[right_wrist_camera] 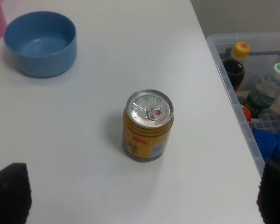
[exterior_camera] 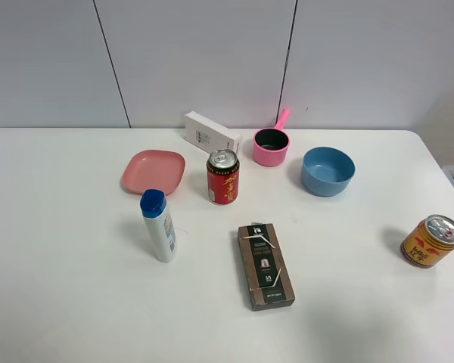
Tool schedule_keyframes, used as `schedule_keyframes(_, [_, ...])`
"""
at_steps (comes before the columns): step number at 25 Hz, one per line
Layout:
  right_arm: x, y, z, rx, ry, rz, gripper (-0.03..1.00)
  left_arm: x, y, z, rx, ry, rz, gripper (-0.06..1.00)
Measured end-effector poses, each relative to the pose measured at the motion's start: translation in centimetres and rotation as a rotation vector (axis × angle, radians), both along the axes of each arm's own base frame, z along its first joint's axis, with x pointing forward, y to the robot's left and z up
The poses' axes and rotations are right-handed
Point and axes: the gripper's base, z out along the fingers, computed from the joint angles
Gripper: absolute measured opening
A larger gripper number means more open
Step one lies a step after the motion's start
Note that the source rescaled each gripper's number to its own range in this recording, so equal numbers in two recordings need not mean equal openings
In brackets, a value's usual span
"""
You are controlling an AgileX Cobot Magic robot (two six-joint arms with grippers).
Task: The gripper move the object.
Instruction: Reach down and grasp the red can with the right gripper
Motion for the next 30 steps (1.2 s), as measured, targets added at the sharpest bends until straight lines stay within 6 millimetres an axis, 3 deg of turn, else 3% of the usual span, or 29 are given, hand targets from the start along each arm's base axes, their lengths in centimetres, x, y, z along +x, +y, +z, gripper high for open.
schedule_keyframes(1, [0.0, 0.0, 0.0, 0.0, 0.0, 0.0, 0.95, 0.0, 0.0, 0.0, 0.0, 0.0, 0.0, 1.0])
schedule_keyframes(30, [0.0, 0.01, 0.0, 0.0, 0.0, 0.001, 0.95, 0.0, 0.0, 0.0, -0.001, 0.0, 0.001, 1.0])
